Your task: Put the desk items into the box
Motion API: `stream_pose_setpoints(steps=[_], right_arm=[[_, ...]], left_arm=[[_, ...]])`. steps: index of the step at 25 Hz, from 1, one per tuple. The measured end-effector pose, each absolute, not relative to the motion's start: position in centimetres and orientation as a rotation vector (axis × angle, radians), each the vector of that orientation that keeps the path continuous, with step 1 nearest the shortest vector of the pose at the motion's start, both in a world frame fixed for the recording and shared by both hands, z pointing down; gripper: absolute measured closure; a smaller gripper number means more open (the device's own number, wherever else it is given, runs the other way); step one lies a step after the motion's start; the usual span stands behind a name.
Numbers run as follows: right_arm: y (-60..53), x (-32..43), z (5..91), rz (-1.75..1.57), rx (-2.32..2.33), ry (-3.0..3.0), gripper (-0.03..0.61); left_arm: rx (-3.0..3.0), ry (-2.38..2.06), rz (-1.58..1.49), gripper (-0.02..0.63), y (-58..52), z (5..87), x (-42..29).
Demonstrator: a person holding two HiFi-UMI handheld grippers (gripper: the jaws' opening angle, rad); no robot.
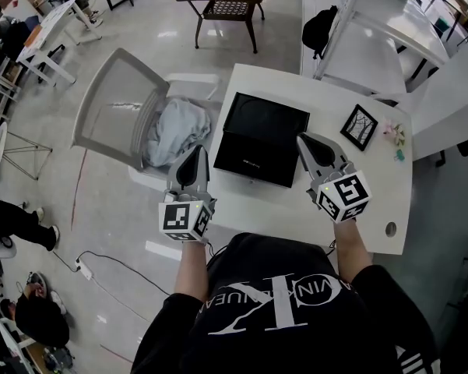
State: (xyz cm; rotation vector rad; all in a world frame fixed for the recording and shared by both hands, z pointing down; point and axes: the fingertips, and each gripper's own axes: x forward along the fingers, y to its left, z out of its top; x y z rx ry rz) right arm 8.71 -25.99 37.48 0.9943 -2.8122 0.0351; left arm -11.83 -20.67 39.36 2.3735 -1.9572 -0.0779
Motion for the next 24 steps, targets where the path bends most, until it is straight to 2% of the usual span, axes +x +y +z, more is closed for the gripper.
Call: stream_pose_setpoints(steps=[24], right_arm=[[-25.76,8.1,38.45,0.059,0.945,-2.825,0.565]], left_arm=[[2.357,-1.977,-0.066,0.604,-20.29,39.76,-12.04]])
